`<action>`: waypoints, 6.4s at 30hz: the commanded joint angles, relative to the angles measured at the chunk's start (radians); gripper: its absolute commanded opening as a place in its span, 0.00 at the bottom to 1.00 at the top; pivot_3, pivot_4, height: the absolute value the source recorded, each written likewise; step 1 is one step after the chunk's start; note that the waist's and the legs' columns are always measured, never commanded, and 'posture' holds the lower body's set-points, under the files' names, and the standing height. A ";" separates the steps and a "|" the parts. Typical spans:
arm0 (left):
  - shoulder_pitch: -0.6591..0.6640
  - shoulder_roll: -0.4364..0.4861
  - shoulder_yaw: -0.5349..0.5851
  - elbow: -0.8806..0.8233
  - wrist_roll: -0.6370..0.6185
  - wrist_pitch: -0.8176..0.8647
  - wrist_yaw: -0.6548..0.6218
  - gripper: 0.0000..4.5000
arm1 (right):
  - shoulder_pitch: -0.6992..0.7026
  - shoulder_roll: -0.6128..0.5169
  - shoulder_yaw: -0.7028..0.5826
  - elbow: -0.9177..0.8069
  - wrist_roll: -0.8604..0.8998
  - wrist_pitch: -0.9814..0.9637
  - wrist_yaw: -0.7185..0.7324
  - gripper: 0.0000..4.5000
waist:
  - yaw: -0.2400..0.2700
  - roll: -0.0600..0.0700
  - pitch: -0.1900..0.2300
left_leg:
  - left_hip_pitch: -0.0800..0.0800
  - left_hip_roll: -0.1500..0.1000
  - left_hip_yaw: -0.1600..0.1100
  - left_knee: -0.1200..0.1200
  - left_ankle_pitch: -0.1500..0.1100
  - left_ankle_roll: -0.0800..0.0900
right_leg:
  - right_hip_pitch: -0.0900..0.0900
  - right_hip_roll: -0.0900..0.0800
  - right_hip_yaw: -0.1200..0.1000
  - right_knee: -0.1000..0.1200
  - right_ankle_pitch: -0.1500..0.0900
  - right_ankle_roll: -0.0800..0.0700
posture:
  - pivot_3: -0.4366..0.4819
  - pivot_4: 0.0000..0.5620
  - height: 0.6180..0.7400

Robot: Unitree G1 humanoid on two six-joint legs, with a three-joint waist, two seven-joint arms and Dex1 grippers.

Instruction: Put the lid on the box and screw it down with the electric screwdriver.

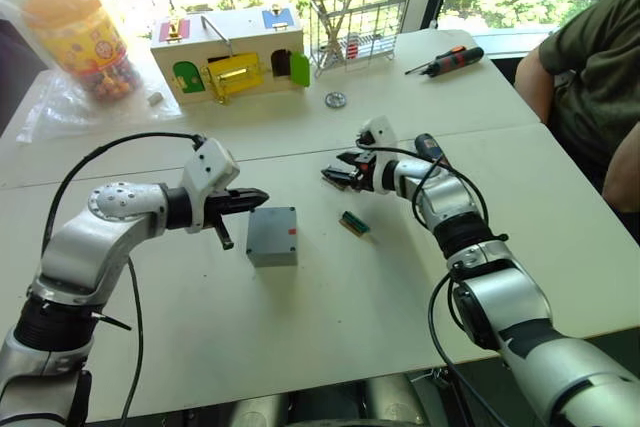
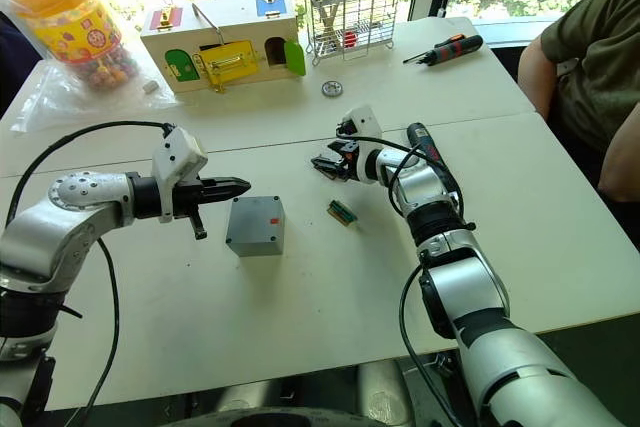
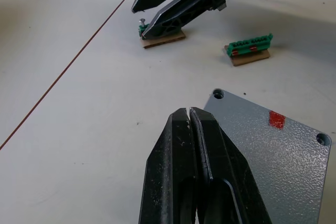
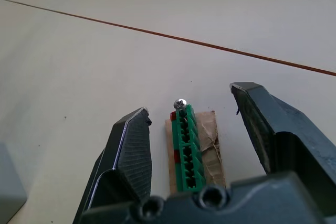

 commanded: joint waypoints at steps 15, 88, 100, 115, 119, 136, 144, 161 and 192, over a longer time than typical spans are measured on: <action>0.004 -0.010 -0.004 -0.001 0.024 -0.041 0.003 0.00 | -0.025 0.021 -0.045 -0.042 0.013 0.009 0.009 0.01 | -0.004 0.000 0.000 | 0.000 0.000 0.000 0.000 0.000 0.000 | 0.000 0.000 0.000 0.000 0.000 0.000 | 0.48 0.27 1.00; 0.023 -0.030 -0.023 0.029 0.060 -0.083 -0.001 0.00 | -0.003 -0.001 -0.092 -0.290 0.044 0.154 0.019 0.02 | -0.021 0.000 0.000 | 0.000 0.000 -0.001 0.000 0.000 0.000 | 0.000 0.000 0.000 0.001 0.000 0.000 | 0.48 0.27 1.00; 0.096 0.056 0.155 -0.060 -0.105 0.050 -0.038 0.00 | 0.288 -0.066 0.022 -1.036 0.271 0.526 0.100 0.02 | -0.020 0.000 0.000 | 0.000 0.001 -0.001 -0.001 0.000 0.000 | -0.001 -0.001 0.001 0.001 0.000 0.000 | 0.48 0.27 1.00; 0.151 0.087 0.126 -0.080 -0.115 0.049 -0.036 0.00 | 0.307 -0.025 0.105 -0.973 0.247 0.474 0.013 0.02 | 0.008 0.000 0.000 | 0.000 0.000 -0.001 0.001 0.000 0.000 | 0.000 0.000 0.002 0.001 0.000 0.000 | 0.48 0.27 1.00; 0.147 0.082 0.118 -0.085 -0.115 0.051 -0.029 0.00 | 0.311 -0.037 0.104 -0.954 0.241 0.462 0.014 0.02 | 0.004 0.000 0.000 | 0.000 0.000 -0.001 0.000 0.000 0.000 | 0.000 0.000 0.002 0.001 0.000 0.000 | 0.48 0.27 1.00; 0.117 0.083 0.094 -0.073 -0.112 0.043 -0.022 0.00 | 0.312 -0.036 0.112 -0.891 0.220 0.417 0.008 0.02 | 0.005 0.000 0.000 | 0.000 0.000 -0.001 0.000 0.000 0.000 | 0.000 0.000 0.002 0.001 0.000 0.000 | 0.48 0.27 1.00; 0.116 0.079 0.088 -0.073 -0.109 0.040 -0.016 0.00 | 0.317 -0.036 0.123 -0.875 0.213 0.411 0.014 0.02 | 0.005 0.000 0.000 | 0.000 0.000 -0.001 0.000 0.000 0.000 | 0.000 0.000 0.002 0.001 0.000 0.000 | 0.48 0.27 1.00; 0.109 0.064 0.078 -0.069 -0.101 0.036 -0.007 0.00 | 0.306 -0.042 0.145 -0.836 0.190 0.393 0.029 0.31 | 0.005 0.000 0.000 | 0.000 0.000 -0.001 0.000 0.000 0.000 | 0.000 0.000 0.002 0.001 0.000 0.000 | 0.48 0.27 1.00; 0.095 0.033 0.049 -0.026 -0.075 -0.014 -0.012 0.00 | 0.350 -0.008 0.049 -0.940 0.348 0.574 -0.023 0.61 | 0.005 0.000 0.000 | 0.000 0.000 -0.001 0.000 0.000 0.000 | 0.000 0.000 0.002 0.001 0.000 0.000 | 0.48 0.27 1.00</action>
